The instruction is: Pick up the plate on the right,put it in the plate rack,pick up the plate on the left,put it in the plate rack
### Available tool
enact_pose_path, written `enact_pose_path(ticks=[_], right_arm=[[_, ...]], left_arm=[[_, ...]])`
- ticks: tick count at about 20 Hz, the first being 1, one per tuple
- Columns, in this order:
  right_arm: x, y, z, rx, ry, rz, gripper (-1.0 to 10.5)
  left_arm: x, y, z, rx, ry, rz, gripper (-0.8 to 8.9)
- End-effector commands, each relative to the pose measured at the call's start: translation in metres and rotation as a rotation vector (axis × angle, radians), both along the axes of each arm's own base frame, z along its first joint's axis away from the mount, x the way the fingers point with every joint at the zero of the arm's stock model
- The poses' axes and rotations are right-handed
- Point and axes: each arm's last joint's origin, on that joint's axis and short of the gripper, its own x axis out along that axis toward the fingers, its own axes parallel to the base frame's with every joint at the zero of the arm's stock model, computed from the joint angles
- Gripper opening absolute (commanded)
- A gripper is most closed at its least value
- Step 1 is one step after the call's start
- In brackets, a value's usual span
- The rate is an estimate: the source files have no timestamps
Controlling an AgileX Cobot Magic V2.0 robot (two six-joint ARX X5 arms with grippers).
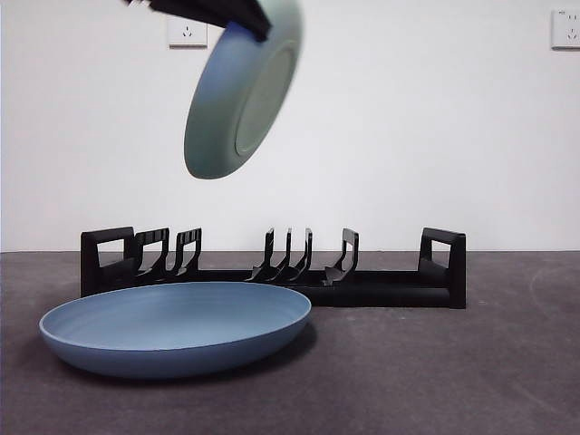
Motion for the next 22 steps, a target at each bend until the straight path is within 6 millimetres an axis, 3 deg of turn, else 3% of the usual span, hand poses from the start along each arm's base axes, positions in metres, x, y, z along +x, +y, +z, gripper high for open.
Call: enact_pose_path(ticks=[1, 9, 22], right_arm=[[0.000, 0.000, 0.001, 0.006, -0.004, -0.003, 3.1], [0.001, 0.000, -0.002, 0.004, 0.015, -0.004, 3.1], [0.006, 0.001, -0.005, 0.002, 0.034, -0.004, 3.1]], left_arm=[[0.019, 0.019, 0.004, -0.136, 0.053, 0.042, -0.09], [0.048, 0.065, 0.006, -0.257, 0.060, 0.116, -0.09], [0.087, 0.082, -0.035, -0.262, 0.207, 0.151, -0.09]])
